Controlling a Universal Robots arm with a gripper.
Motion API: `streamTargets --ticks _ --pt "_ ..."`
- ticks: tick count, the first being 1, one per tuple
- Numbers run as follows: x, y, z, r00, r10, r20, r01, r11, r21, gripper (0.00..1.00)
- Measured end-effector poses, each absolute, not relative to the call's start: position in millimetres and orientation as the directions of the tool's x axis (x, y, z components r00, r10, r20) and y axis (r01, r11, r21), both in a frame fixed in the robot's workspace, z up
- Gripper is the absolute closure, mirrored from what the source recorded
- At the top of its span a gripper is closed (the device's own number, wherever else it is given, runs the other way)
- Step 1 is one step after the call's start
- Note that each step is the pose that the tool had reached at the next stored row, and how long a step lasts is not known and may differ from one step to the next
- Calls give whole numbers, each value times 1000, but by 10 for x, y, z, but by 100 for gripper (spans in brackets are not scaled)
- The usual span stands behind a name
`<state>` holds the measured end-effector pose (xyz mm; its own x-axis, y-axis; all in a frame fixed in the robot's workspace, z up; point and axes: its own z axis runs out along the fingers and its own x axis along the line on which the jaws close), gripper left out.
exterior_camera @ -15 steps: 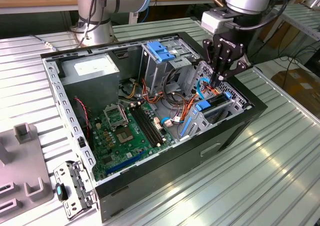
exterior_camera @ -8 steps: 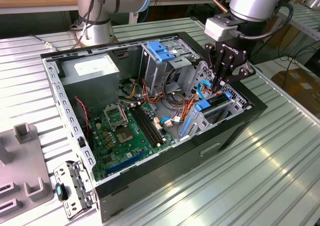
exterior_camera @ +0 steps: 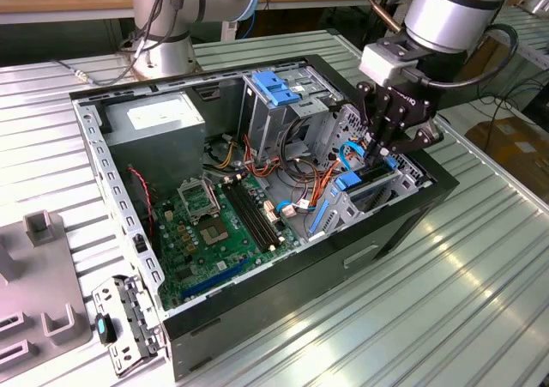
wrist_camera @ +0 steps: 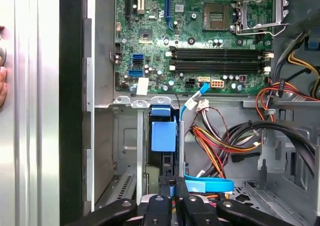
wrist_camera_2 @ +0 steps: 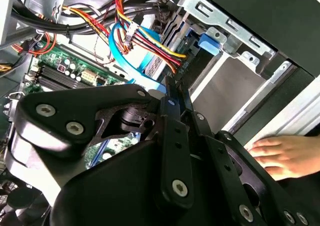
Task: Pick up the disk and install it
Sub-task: 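Insert the second disk wire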
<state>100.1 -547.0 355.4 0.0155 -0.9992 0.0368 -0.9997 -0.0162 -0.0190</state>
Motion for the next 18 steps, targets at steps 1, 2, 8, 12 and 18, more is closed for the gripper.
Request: streamTargets --ticks 1,2,8,12,18 --pt "1002 -5478 3553 16 -999 28 -1000 -16 -19 84" --pt "1002 -5491 3550 16 -1000 18 -1000 -16 -19 84" --pt "1002 -5567 3530 16 -999 -37 -1000 -15 -20 84" --pt "1002 -5662 3511 16 -997 -72 -1000 -14 -21 84" --pt "1015 -5704 3496 14 -995 -94 -1000 -12 -22 84"
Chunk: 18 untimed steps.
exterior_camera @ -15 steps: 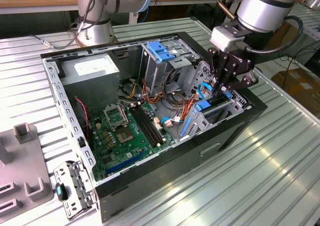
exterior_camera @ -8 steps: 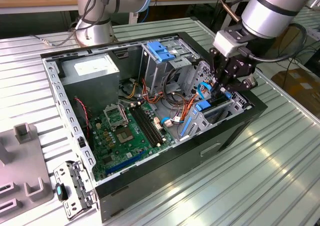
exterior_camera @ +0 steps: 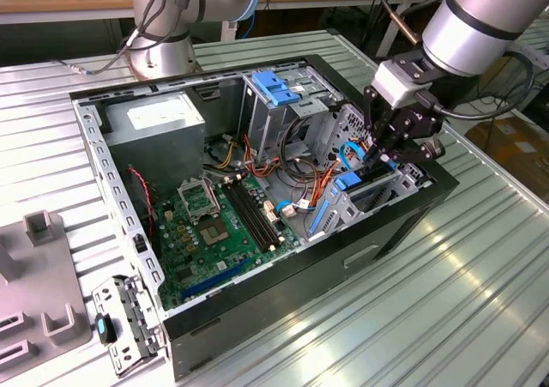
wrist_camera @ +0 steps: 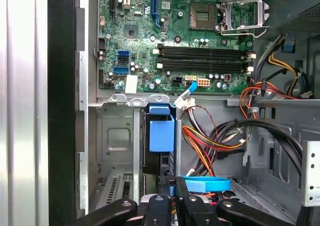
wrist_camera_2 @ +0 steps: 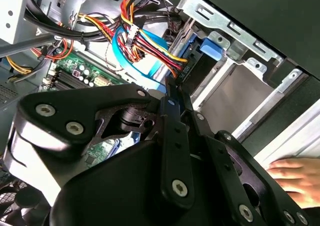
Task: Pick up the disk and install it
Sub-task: 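Insert the second disk wire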
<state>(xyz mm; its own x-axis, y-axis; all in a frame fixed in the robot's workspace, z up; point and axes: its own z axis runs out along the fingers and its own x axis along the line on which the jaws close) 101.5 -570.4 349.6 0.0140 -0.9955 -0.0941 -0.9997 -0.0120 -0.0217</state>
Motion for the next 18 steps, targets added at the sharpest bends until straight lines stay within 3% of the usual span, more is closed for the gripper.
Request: streamTargets --ticks 18 --pt "1003 -5733 3428 15 -994 -105 -999 -12 -33 84"
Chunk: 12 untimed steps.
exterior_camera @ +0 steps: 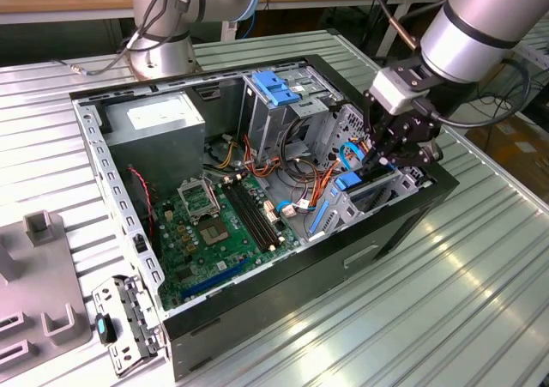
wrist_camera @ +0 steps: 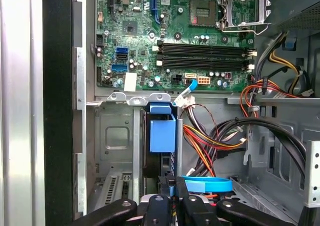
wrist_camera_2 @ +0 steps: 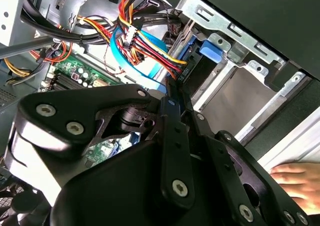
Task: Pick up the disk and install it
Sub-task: 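Insert the second disk wire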
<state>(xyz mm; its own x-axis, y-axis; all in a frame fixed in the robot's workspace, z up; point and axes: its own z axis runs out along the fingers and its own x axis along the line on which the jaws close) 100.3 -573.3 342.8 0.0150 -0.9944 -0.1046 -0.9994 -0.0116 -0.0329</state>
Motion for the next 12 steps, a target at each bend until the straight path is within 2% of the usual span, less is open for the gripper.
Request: streamTargets --ticks 12 --pt "1004 -5743 3378 15 -994 -105 -999 -12 -33 84"
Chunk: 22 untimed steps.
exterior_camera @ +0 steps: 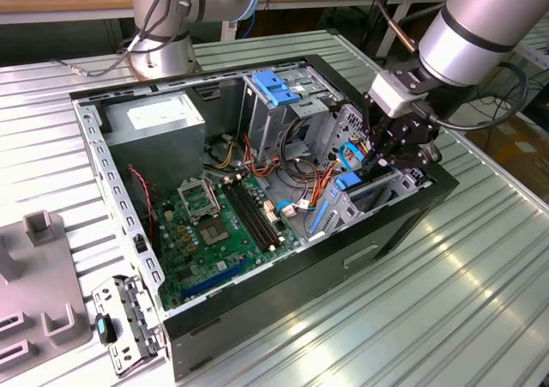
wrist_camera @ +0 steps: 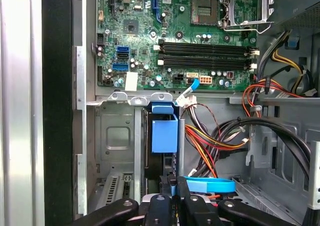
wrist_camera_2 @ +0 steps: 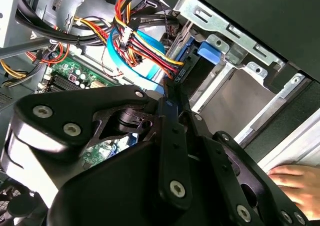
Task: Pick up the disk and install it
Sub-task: 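Insert the second disk wire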
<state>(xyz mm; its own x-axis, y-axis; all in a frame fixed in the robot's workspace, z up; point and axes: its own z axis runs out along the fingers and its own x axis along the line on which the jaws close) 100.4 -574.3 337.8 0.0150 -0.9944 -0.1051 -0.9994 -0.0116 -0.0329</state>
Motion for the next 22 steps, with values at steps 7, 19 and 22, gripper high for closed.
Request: streamTargets --ticks 7,19,22 --pt "1004 -5743 3535 15 -994 -105 -999 -12 -33 76" --pt "1003 -5743 3559 15 -994 -105 -999 -12 -33 89" --pt "1004 -5743 3559 15 -994 -105 -999 -12 -33 89"
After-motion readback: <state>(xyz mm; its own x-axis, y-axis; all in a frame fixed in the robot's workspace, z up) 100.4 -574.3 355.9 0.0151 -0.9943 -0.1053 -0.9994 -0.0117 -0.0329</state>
